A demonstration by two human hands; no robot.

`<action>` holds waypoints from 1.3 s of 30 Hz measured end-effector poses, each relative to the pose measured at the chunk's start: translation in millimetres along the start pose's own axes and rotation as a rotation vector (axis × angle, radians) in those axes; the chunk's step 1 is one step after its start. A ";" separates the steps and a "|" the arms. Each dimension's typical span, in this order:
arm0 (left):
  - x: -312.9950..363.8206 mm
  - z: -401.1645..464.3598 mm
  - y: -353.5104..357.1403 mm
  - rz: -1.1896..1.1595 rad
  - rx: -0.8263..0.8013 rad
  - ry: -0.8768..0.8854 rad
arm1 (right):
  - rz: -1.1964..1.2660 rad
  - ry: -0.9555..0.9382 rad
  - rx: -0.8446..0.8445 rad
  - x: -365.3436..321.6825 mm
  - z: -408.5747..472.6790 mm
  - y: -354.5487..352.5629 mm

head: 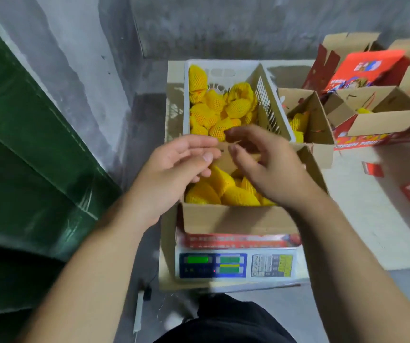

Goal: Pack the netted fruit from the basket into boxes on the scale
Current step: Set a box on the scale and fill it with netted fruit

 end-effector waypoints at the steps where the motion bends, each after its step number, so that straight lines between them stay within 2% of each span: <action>1: 2.6 22.6 4.1 0.032 0.016 0.008 | -0.035 0.016 0.001 17.1 23.9 -2.5; 3: 1.0 71.6 12.4 0.095 0.054 -0.008 | -0.141 0.047 -0.016 52.4 67.7 0.0; 5: -11.0 123.0 25.1 0.157 0.060 -0.048 | -0.298 0.046 -0.100 89.9 101.5 15.3; 8: -49.5 198.6 45.6 0.304 0.033 -0.087 | -0.475 0.053 -0.376 148.8 130.2 52.7; 10: -80.6 239.1 52.9 0.467 -0.008 -0.050 | -0.512 0.081 -0.510 186.8 144.4 69.9; 12: -110.6 267.2 60.8 0.724 -0.133 0.089 | -0.527 0.101 -0.562 220.2 160.3 80.8; 15: -144.1 289.7 78.8 1.236 -0.453 0.373 | -0.586 0.092 -0.602 262.7 186.1 97.8; 16: -149.1 296.9 83.6 1.310 -0.516 0.426 | -0.613 0.080 -0.606 274.8 195.7 104.3; 18: -149.3 312.0 87.0 1.273 -0.502 0.426 | -0.646 0.075 -0.616 295.2 215.6 122.2; 21: -140.1 323.5 79.3 1.129 -0.292 0.447 | -0.573 0.096 -0.609 302.9 249.8 164.2; 23: -138.8 325.2 76.9 1.117 -0.233 0.469 | -0.454 0.141 -0.534 299.6 281.3 196.7; 25: -142.6 327.0 78.8 1.150 -0.259 0.467 | -0.299 0.268 -0.429 300.5 314.2 227.4; 28: -146.7 331.0 82.4 1.210 -0.272 0.515 | -0.002 0.580 -0.273 312.1 344.2 265.0; 30: -147.9 329.1 82.6 1.210 -0.273 0.535 | 0.047 0.678 -0.226 318.5 350.3 285.0; 34: -151.7 329.2 79.2 1.239 -0.267 0.494 | -0.332 0.582 -0.413 336.6 339.3 296.7; 37: -154.4 328.7 81.6 1.273 -0.277 0.484 | -0.330 0.429 -0.433 337.1 326.0 287.3; 39: -154.9 328.9 81.2 1.275 -0.227 0.464 | -0.226 0.330 -0.404 329.3 317.2 274.1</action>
Point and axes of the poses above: each hand's wrist, its own z-axis towards the middle knuckle, its own y-axis out of the palm, x = y × z, the point moved 8 cm from there along z, towards the middle knuckle, and after that the axes turned 15 degrees about x, right-handed, at the moved point
